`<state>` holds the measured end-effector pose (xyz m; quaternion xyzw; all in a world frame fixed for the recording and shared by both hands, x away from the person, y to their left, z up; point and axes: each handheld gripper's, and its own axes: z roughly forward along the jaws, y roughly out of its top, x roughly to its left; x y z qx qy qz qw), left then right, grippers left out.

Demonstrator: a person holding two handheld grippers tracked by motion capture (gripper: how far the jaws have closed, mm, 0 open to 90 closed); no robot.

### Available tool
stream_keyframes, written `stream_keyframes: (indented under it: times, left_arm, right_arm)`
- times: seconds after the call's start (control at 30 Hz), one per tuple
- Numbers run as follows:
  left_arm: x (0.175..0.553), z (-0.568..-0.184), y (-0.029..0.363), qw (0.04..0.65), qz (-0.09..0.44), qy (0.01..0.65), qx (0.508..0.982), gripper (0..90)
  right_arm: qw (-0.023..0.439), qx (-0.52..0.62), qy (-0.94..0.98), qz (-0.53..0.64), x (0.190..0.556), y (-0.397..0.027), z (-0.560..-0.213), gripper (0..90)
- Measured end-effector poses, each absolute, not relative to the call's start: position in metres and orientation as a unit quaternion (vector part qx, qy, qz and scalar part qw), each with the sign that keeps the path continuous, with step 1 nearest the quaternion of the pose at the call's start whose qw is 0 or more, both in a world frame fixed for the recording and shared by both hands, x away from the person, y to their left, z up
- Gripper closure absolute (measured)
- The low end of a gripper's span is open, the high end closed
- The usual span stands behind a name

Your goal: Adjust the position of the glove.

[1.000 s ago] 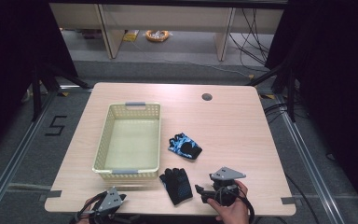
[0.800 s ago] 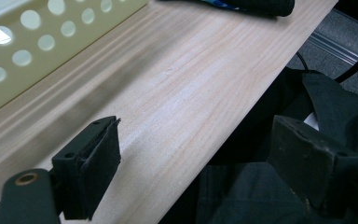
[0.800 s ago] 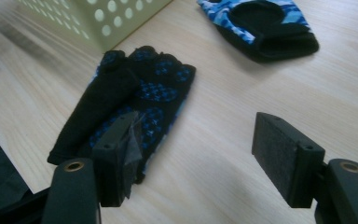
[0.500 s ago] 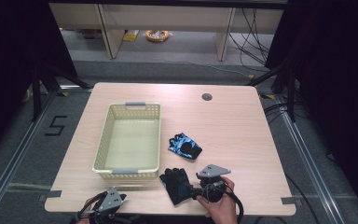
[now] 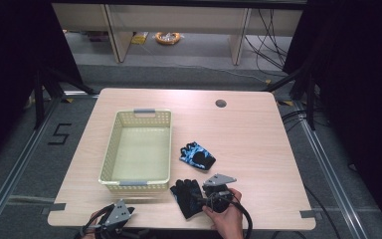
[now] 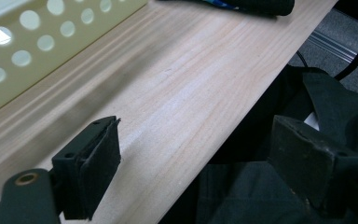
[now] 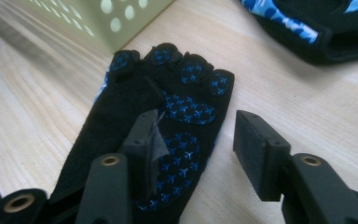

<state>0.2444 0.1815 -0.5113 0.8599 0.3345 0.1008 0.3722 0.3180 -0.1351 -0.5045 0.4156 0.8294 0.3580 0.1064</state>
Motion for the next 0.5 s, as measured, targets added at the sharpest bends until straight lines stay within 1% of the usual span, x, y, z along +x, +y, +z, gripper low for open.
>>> stream_keyframes:
  times: [0.07,0.1,0.13,0.17,0.2,0.23,0.27,0.3,0.33,0.4,0.43,0.47,0.5]
  left_arm:
    - [0.2442,-0.5113,0.1809,0.374,0.101,0.335,0.859,16.0]
    - [0.2449,-0.5104,0.1816,0.371,0.104,0.324,0.864,16.0]
    - [0.2438,-0.5108,0.1807,0.375,0.101,0.326,0.862,15.9]
    - [0.2438,-0.5108,0.1807,0.375,0.101,0.326,0.862,16.0]
    - [0.2438,-0.5108,0.1808,0.374,0.102,0.326,0.862,16.0]
    - [0.2438,-0.5108,0.1808,0.374,0.102,0.326,0.862,16.0]
    - [0.2443,-0.5103,0.1816,0.370,0.103,0.322,0.865,16.0]
    - [0.2444,-0.5103,0.1816,0.370,0.104,0.323,0.865,16.0]
    - [0.2444,-0.5103,0.1816,0.370,0.104,0.323,0.865,16.0]
    - [0.2438,-0.5111,0.1804,0.376,0.099,0.329,0.860,15.9]
    - [0.2433,-0.5115,0.1801,0.375,0.097,0.334,0.859,15.9]
    - [0.2439,-0.5108,0.1807,0.375,0.100,0.326,0.862,16.0]
    - [0.2439,-0.5108,0.1808,0.375,0.100,0.326,0.862,16.0]
  right_arm:
    - [0.106,0.419,0.826,0.361,0.3189,-0.1320,-0.5100,56.9]
    - [0.097,0.418,0.830,0.357,0.3180,-0.1322,-0.5089,62.0]
    - [0.097,0.413,0.831,0.359,0.3181,-0.1319,-0.5094,64.2]
    - [0.097,0.413,0.831,0.359,0.3181,-0.1319,-0.5094,64.2]
    - [0.099,0.404,0.833,0.365,0.3179,-0.1315,-0.5108,68.7]
    - [0.099,0.404,0.833,0.365,0.3179,-0.1315,-0.5108,68.7]
    - [0.095,0.403,0.833,0.368,0.3178,-0.1317,-0.5111,71.3]
    - [0.092,0.389,0.836,0.377,0.3198,-0.1343,-0.5131,77.2]
    - [0.092,0.389,0.836,0.377,0.3198,-0.1343,-0.5131,77.2]
    - [0.086,0.386,0.834,0.386,0.3206,-0.1356,-0.5129,82.9]
    - [0.076,0.389,0.835,0.382,0.3201,-0.1362,-0.5115,84.4]
    - [0.082,0.379,0.830,0.400,0.3217,-0.1357,-0.5137,85.0]
    - [0.068,0.377,0.837,0.392,0.3217,-0.1382,-0.5099,85.5]
